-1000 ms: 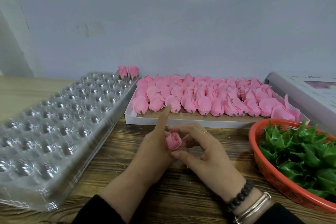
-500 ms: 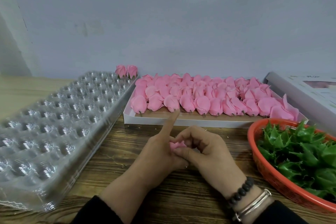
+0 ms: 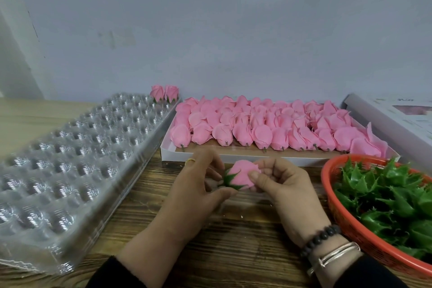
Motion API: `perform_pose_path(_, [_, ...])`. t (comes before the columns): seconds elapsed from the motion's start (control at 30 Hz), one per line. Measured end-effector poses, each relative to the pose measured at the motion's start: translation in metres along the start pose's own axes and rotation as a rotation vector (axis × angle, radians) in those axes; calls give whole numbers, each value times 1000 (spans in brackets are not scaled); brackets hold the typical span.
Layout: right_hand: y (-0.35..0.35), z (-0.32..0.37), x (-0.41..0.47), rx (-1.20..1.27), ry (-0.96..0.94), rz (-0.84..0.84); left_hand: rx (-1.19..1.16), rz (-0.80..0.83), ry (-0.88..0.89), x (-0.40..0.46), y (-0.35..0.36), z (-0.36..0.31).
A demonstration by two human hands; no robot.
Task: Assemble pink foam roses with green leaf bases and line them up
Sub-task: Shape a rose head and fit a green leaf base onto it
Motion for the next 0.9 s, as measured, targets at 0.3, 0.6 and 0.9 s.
perform_pose_path(0.3, [4, 1, 0, 26, -10, 40, 58, 31, 40, -1, 9, -9])
perform_pose_path(0.6, [11, 4, -1, 54, -39, 91, 107, 68, 74, -1, 17, -17])
perform_pose_path(0.9, [12, 3, 0, 1, -59, 99, 69, 55, 71, 1, 16, -17])
Point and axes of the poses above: each hand's wrist, its own x-axis towards the middle knuckle, its own y-axis out of the palm, z = x × y, the point moved 9 cm from there along x, towards the middle knuckle, and after that the axes turned 10 degrees about z, right-handed, at the moved point
